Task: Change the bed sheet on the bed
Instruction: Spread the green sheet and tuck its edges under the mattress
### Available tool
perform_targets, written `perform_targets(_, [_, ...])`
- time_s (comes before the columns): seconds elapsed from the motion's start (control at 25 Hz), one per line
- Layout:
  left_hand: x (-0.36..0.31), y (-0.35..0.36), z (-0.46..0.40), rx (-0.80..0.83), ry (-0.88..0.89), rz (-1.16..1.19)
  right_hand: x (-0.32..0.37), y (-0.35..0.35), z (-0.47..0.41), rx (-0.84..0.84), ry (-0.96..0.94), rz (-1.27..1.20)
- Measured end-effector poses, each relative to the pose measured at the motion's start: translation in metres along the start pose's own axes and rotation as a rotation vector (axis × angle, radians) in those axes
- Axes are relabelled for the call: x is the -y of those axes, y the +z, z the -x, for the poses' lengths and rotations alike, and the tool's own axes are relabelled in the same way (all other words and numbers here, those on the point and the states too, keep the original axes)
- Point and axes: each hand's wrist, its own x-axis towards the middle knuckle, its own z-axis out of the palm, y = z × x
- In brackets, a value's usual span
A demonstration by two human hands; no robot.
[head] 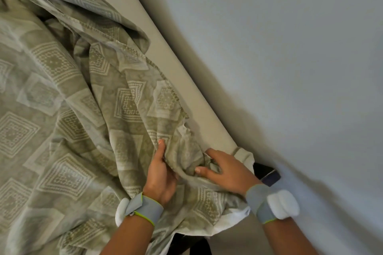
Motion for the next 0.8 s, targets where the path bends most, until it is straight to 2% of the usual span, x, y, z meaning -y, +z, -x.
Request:
perform_targets(0.2, [0.007, 0.008, 0.003, 0.080, 0.053, 0.090, -0.007, -0.007, 0.045, -0.193, -0.019, 0.113])
perform_targets(0.24, [0.010, 0.010, 0.002, 0.100, 0.055, 0.073, -0.006, -0.006, 0.051, -0.308, -0.009, 0.078])
perform_targets(0.36, [0.023, 0.021, -0.003, 0.142, 0.064, -0.114, -0.006, -0.020, 0.078, -0.952, 0.146, -0.080])
perform_targets(0.4, [0.027, 0.025, -0.006, 0.135, 0.096, -0.254, -0.004, -0.024, 0.087, -1.106, 0.177, -0.021])
perform_targets(0.44, [0.031, 0.028, -0.010, 0.130, 0.147, -0.426, -0.002, -0.023, 0.093, -1.162, 0.230, 0.094])
perform_targets(0.52, [0.039, 0.032, -0.022, 0.165, 0.341, -0.884, 0.000, -0.011, 0.097, -1.098, 0.364, 0.343])
perform_targets(0.6, [0.044, 0.028, -0.040, 0.234, 0.570, -1.330, 0.003, 0.007, 0.089, -1.015, 0.301, 0.418])
perform_targets(0.68, [0.044, 0.028, -0.054, 0.292, 0.665, -1.537, 0.010, 0.015, 0.074, -0.822, 0.036, 0.275])
perform_targets(0.72, [0.043, 0.028, -0.062, 0.271, 0.715, -1.606, 0.009, 0.019, 0.064, -0.674, -0.024, 0.193])
perform_targets(0.8, [0.039, 0.034, -0.075, 0.189, 0.816, -1.811, -0.006, 0.023, 0.039, -0.395, 0.142, 0.173])
